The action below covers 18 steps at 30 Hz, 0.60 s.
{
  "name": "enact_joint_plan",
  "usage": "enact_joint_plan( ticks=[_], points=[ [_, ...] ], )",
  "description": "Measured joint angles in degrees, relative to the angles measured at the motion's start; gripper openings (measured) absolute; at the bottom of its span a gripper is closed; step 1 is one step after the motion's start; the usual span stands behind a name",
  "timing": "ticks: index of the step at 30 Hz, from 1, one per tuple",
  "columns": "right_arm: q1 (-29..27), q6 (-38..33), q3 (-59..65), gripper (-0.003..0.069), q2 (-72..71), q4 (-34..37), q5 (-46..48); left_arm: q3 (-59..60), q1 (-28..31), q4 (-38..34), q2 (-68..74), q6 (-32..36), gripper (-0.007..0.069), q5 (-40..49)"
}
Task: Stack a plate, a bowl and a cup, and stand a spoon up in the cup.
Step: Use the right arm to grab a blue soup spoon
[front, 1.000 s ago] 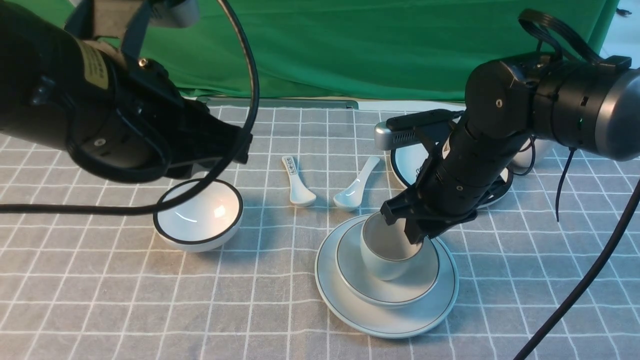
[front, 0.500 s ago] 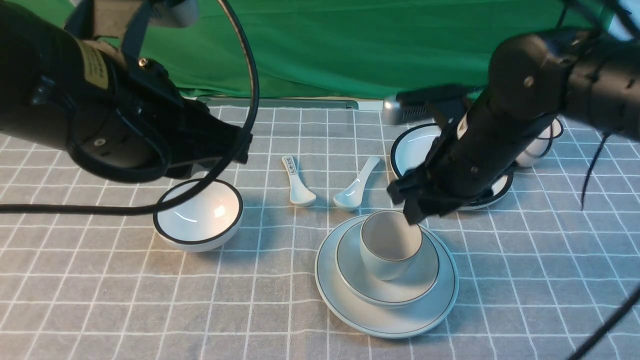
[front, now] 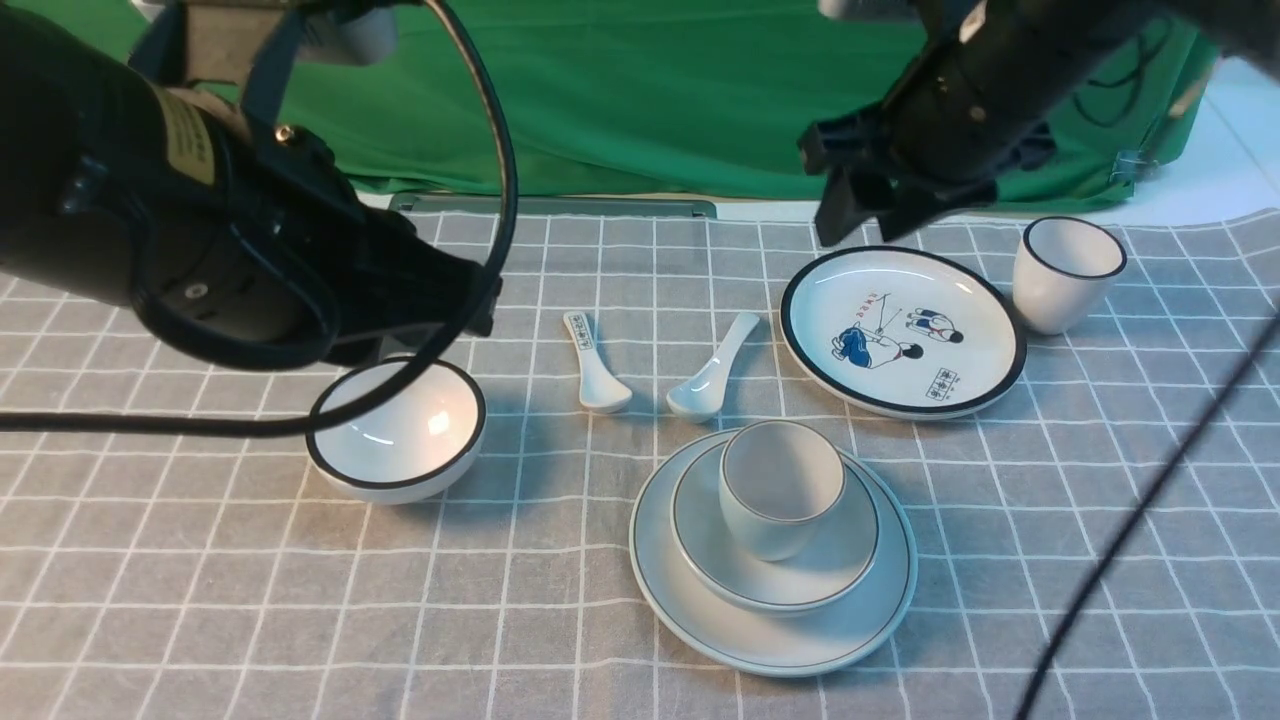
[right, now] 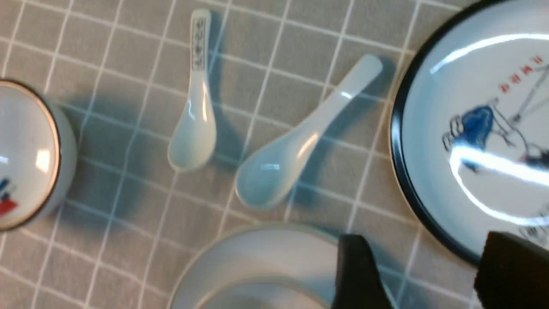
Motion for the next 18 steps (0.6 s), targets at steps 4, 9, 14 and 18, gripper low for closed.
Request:
enact_joint_plan(
  ticks=[4,9,14,18],
  points=[
    [0.6,0.0,-6.6,0.0472,7.2,1.0,0.2,0.0,0.0,0.0,0.0,0.0,0.0059,0.0],
    [2.1,0.0,-10.9,0.0527,15.0,1.5,0.1,0.0,0.0,0.0,0.0,-0.1,0.0059,0.0],
    [3.1,-0.4,-11.7,0.0536,19.8,1.9,-1.7,0.0,0.0,0.0,0.0,-0.1,0.0059,0.0],
    [3.4,-0.5,-12.0,0.0536,21.2,2.2,-3.9,0.0,0.0,0.3,0.0,-0.1,0.0059,0.0]
  ],
)
